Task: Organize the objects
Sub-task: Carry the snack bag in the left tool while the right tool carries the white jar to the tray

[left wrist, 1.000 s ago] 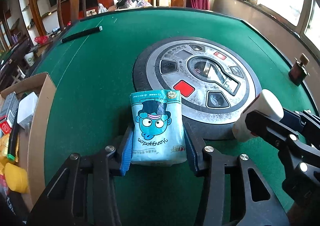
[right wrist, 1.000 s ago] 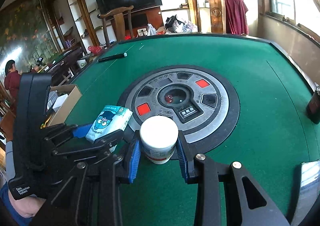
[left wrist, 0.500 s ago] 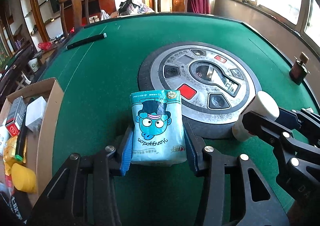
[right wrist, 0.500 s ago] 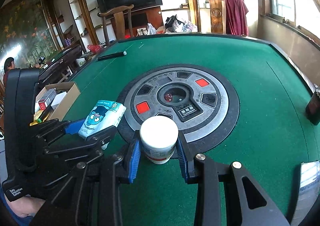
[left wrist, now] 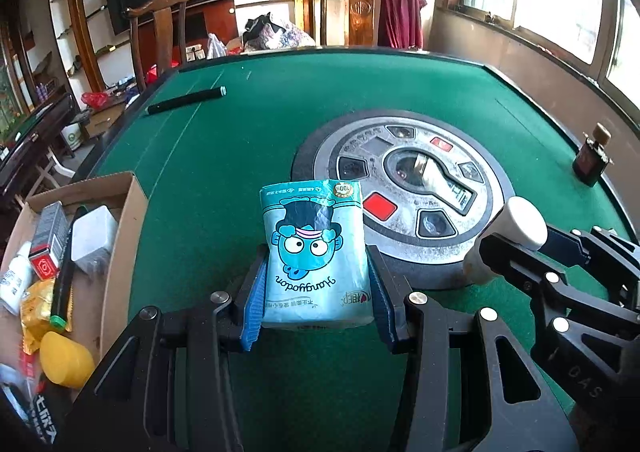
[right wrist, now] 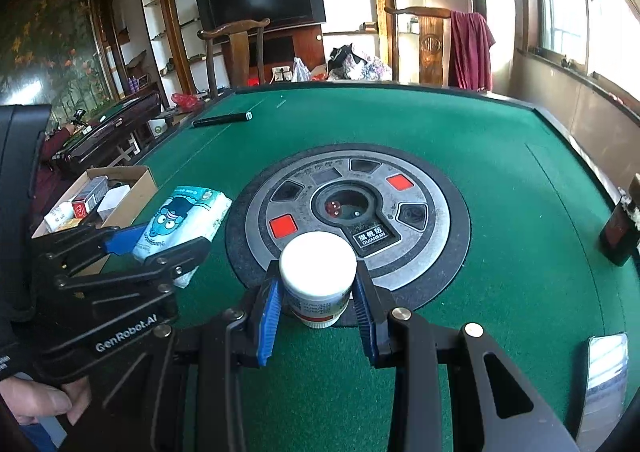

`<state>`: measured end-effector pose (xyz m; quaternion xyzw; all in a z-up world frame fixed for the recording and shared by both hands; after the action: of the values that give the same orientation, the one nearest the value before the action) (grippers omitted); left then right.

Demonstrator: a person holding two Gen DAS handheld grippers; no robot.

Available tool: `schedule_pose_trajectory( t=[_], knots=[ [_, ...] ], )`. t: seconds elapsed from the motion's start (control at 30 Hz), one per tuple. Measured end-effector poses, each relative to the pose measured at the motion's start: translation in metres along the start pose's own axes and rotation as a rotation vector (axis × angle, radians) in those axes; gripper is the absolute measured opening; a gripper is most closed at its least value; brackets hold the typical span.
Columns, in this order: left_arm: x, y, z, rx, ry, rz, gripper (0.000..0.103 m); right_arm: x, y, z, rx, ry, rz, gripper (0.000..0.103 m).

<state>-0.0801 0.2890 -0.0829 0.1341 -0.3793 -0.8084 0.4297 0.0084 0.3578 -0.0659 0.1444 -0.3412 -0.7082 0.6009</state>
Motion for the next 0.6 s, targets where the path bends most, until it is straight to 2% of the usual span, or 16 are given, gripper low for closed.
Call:
schedule_pose_trajectory(
  t=[0.37,0.6],
  knots=[
    [0.011,0.02,0.008,-0.056,0.013,0.031,0.045,0.008,0.002,-0.001,-0.019,0.028,-0.007,0.034],
    [0.017,0.028,0.01,-0.076,0.026,0.036,0.045,0.025,0.011,-0.001,-0.034,0.019,0.021,0.034]
  ],
)
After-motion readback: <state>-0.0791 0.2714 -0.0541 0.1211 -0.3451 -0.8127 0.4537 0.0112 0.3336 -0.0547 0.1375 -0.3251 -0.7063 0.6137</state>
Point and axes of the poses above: each gripper's, at about its wrist camera, not at the fingertips, and y roughly against the way its jaws point, x to its left, z to its top, the point moved 10 cm from there along -y, roughly the way its jaws point, and after that the axes turned 8 degrees about -y, right-handed, at the moved point
